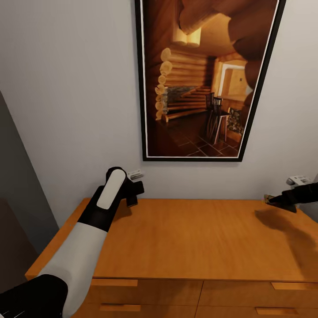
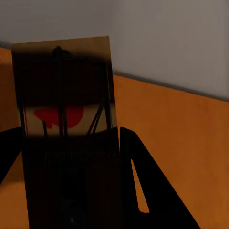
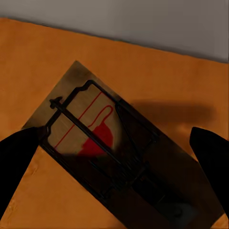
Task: Take the four mousetraps from the cabinet in the bathroom and place them on the bathroom floor. Make sure all four end up on the same floor surface, and ensure that at least two of them are either under or directly next to the same bathroom sink.
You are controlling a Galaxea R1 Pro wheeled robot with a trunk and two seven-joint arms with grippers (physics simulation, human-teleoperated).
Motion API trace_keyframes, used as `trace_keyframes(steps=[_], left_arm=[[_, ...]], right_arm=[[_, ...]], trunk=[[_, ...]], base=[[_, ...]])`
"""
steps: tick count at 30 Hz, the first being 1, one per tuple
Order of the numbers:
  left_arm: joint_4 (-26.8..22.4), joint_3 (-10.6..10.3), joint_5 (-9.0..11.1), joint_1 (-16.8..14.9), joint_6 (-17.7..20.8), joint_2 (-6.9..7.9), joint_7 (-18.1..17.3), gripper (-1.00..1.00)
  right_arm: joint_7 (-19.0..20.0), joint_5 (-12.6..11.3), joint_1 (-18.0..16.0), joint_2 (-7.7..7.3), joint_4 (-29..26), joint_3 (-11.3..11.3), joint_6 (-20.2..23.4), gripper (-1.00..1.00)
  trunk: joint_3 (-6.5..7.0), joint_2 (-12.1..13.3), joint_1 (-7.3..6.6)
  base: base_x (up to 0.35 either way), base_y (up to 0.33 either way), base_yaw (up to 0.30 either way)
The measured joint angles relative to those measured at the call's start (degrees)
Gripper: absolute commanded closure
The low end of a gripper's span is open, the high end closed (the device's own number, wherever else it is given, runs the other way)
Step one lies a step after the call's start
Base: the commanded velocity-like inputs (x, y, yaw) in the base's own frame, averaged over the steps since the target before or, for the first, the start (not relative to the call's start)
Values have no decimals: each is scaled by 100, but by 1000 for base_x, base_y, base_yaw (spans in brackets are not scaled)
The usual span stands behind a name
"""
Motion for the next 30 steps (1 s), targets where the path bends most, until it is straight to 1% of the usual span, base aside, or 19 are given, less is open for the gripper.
trace_keyframes(steps=[1,4,8,17,30], left_arm=[[1,-3,-1,0,0,-2,0,100],[1,-7,0,0,1,-4,1,100],[-5,4,-1,0,-17,-15,26,100],[-7,23,-2,2,-30,-27,225,100],[-10,20,-3,1,-31,-32,250,100]], right_arm=[[-3,-95,0,77,-87,-3,103,100],[-11,-216,0,203,-230,-7,368,100],[-15,-272,-1,266,-297,-8,504,100],[-12,-295,0,283,-315,0,541,100],[-2,-302,0,280,-440,-4,548,100]], trunk=[[0,0,0],[0,0,0],[0,0,1],[0,0,3],[0,0,4]], base=[[0,0,0],[0,0,0],[-97,0,0],[-303,0,0],[-334,0,0]])
